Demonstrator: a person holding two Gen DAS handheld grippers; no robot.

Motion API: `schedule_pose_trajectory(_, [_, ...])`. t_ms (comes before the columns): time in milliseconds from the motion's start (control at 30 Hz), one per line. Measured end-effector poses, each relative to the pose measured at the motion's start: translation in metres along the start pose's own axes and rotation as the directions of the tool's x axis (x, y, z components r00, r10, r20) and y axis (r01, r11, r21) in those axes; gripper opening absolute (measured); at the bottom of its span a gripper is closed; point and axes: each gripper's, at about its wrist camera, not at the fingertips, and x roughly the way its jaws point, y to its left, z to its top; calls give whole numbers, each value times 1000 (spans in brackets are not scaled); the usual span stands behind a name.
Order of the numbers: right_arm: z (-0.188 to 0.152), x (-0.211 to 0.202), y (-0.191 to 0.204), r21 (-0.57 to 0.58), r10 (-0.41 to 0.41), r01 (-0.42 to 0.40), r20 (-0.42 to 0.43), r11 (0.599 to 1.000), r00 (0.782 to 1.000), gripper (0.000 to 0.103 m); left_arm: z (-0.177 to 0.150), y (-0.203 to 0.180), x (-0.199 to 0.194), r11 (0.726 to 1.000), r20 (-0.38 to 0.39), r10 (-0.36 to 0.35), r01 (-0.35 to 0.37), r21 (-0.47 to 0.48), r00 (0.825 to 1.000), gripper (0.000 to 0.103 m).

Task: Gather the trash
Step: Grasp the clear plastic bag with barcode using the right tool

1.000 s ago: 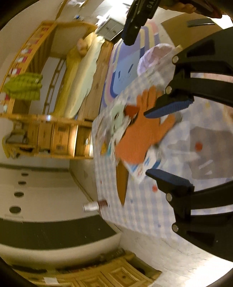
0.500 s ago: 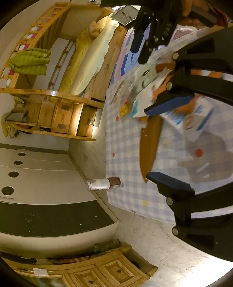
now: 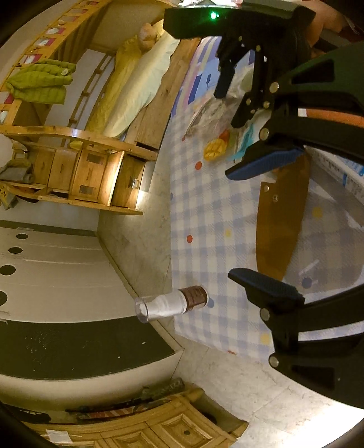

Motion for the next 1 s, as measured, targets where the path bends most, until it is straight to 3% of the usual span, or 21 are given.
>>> schedule_pose_trajectory(33, [0,-2,-2,2,8,-8,-5,1000,1000,31,0,0,-2,1000,1,-4,4,2,1000,63])
schedule_pose_trajectory(167, [-3,-28,-5,-12,20,-20,52,1000,998,14,-2,-1,-9,1000,-3,-12,12,12,1000,63])
schedule_pose_trajectory(300, [-5,-63,-22,31,63,-67,127,997,990,9,-4,-4,-17,1000,2,-19,19,22,1000,63])
schedule_pose_trajectory(500, [-11,-103,-56,116,51,-81,242,990,969,7,3,-22,-23,998,11,-33,33,60,999,64])
schedule_pose_trajectory(800, [-7,-55,-60,66,-21,10,176,998,984,7,31,-52,13,987,-20,-43,45,152,999,63])
schedule_pose_trajectory(1000, [-7,-17,-62,59,-3,-3,102,998,995,7,39,-57,49,984,-79,-85,97,149,993,63])
